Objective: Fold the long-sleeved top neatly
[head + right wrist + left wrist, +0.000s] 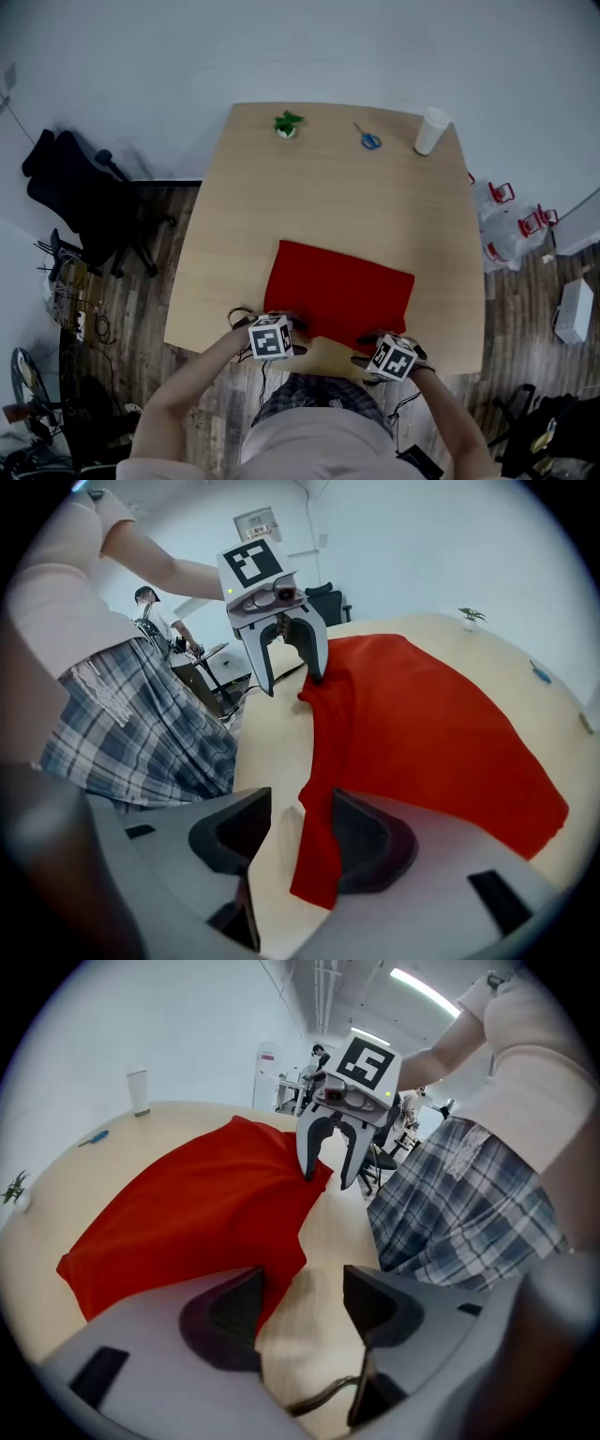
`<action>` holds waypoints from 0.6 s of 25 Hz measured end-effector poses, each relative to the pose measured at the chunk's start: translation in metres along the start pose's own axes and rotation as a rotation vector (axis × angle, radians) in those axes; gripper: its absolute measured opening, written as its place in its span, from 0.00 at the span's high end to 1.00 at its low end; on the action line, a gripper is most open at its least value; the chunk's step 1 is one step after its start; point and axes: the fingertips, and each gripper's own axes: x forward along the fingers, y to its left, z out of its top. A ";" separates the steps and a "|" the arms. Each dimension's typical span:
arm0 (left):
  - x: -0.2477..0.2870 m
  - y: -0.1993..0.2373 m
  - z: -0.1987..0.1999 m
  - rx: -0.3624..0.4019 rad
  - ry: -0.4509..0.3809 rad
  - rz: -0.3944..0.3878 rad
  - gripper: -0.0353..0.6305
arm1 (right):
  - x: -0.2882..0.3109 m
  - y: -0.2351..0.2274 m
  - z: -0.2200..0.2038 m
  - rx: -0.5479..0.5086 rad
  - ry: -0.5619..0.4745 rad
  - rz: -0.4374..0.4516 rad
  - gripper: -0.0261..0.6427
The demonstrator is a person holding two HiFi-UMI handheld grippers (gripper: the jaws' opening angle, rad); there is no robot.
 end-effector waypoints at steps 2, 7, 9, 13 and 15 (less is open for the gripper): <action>-0.010 0.001 0.008 -0.020 -0.048 0.012 0.55 | -0.011 -0.002 0.008 0.015 -0.047 -0.011 0.64; -0.072 0.036 0.046 -0.172 -0.291 0.135 0.60 | -0.086 -0.042 0.046 0.122 -0.301 -0.146 0.67; -0.102 0.067 0.059 -0.247 -0.400 0.237 0.63 | -0.121 -0.072 0.054 0.184 -0.414 -0.247 0.70; -0.175 0.130 0.081 -0.407 -0.662 0.514 0.85 | -0.201 -0.129 0.065 0.344 -0.707 -0.484 0.85; -0.211 0.149 0.088 -0.468 -0.788 0.638 0.91 | -0.240 -0.148 0.065 0.398 -0.828 -0.613 0.93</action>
